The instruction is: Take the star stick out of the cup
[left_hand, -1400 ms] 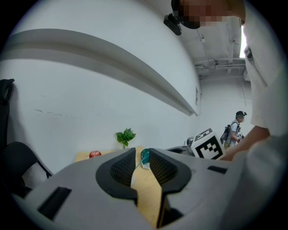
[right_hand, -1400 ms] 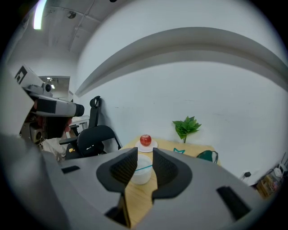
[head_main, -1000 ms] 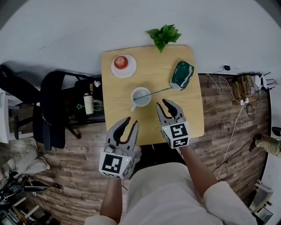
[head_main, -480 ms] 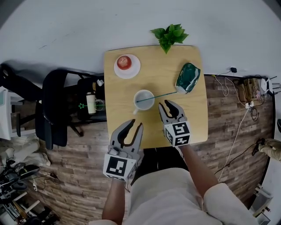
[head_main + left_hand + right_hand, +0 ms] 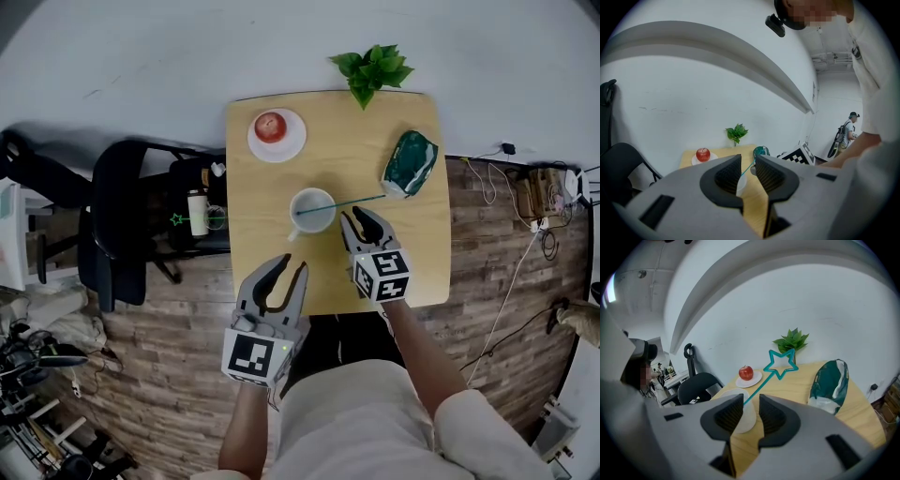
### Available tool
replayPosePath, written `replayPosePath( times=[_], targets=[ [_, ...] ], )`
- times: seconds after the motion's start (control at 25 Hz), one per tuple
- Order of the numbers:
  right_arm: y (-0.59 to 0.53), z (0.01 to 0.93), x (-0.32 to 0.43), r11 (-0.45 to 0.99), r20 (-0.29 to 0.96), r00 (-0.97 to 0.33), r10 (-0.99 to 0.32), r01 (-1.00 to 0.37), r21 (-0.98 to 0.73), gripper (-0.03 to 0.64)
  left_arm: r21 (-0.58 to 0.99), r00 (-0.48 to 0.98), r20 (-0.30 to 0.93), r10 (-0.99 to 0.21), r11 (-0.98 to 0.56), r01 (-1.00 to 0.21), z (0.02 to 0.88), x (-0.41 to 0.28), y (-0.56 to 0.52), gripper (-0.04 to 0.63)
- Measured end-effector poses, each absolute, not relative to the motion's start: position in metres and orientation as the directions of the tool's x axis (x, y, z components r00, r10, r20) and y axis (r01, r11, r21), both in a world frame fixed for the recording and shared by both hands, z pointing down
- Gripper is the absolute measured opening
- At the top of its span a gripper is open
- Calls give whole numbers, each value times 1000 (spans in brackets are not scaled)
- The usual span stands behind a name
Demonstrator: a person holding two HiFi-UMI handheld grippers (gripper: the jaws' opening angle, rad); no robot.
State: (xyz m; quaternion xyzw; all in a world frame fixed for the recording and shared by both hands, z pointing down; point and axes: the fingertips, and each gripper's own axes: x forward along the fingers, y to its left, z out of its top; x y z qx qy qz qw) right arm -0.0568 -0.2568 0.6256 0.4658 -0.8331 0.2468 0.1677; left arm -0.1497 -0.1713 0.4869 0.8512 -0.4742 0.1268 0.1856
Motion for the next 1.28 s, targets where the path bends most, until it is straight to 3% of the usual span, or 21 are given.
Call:
replayPosePath(
  times=[0.52, 1.28],
  targets=[
    [-269, 637, -65, 434, 513, -535, -672, -845, -312, 101, 196, 508, 404, -761, -471, -860, 490, -152, -173, 74],
    [-277, 632, -66, 435, 504, -536, -677, -844, -313, 46, 204, 497, 401, -770, -454, -868, 491, -157, -175, 74]
  ],
)
